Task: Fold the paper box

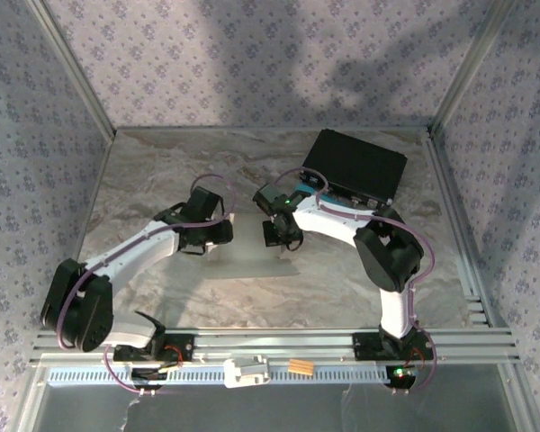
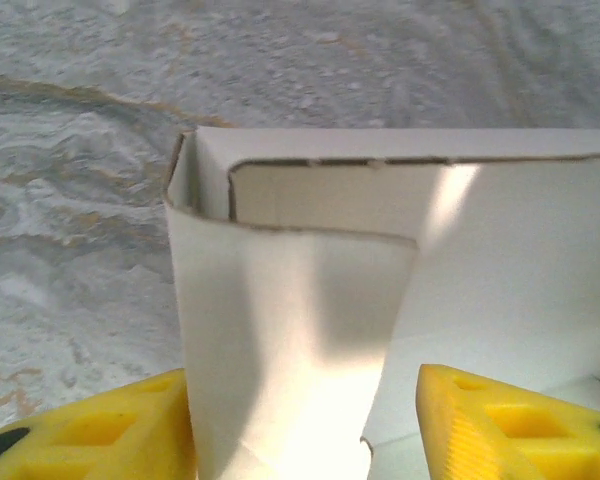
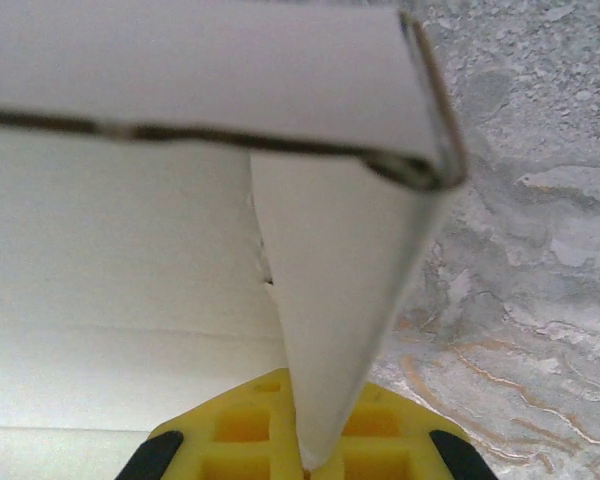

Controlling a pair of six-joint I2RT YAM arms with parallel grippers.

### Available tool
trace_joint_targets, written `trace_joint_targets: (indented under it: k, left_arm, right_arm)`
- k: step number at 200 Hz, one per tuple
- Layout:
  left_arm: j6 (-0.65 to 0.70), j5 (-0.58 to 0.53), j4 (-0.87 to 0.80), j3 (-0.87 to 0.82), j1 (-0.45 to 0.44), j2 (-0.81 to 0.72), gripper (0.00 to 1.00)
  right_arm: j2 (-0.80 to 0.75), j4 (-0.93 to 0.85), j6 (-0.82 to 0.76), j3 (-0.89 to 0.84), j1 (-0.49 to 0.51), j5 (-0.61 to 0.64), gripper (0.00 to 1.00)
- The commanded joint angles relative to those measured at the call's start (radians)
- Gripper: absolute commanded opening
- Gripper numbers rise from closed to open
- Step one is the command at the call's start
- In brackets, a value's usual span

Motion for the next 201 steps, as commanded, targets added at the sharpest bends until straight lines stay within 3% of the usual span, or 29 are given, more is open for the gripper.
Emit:
trace_joint_targets:
  k: [1,8,18,41,62,85,117,131,141,171,201]
  left_arm:
    - [0.068,0.213,0.053,-0.051,0.036,-0.075,0.64]
    - [0.064,0.239,0.062,-0.07,0.054,-0.106,0.72]
    - [0.053,0.298,0.088,-0.098,0.089,-0.154,0.74]
    - [0.019,0.486,0.179,-0.152,0.182,-0.23,0.74]
    - [0.031,0.575,0.162,-0.151,0.244,-0.254,0.72]
    - [0.064,0.573,0.1,-0.171,0.308,-0.286,0.62]
    - [0.082,0.453,0.033,-0.213,0.394,-0.302,0.43]
    - [0.048,0.336,-0.026,-0.187,0.432,-0.257,0.4]
    - [0.033,0.429,0.031,-0.192,0.467,-0.207,0.4]
    - [0.049,0.483,0.102,-0.176,0.47,-0.071,0.41]
    - [0.044,0.591,0.239,-0.21,0.467,-0.056,0.42]
  right_arm:
    - [0.039,-0.045,-0.008,0.014,-0.01,0.009,0.0]
    - [0.04,-0.044,-0.012,0.015,-0.013,0.008,0.0]
    - [0.041,-0.048,-0.016,0.016,-0.017,0.005,0.0]
    - [0.041,-0.049,-0.024,0.015,-0.026,0.002,0.0]
    - [0.042,-0.047,-0.029,0.01,-0.034,-0.003,0.0]
    - [0.038,-0.044,-0.035,0.008,-0.041,-0.01,0.0]
    - [0.037,-0.035,-0.051,0.004,-0.05,-0.029,0.0]
    - [0.04,-0.032,-0.058,0.003,-0.052,-0.04,0.0]
    - [0.042,-0.031,-0.066,0.001,-0.054,-0.043,0.0]
    - [0.051,-0.024,-0.093,0.003,-0.063,-0.07,0.0]
    - [0.055,-0.029,-0.104,0.009,-0.073,-0.076,0.0]
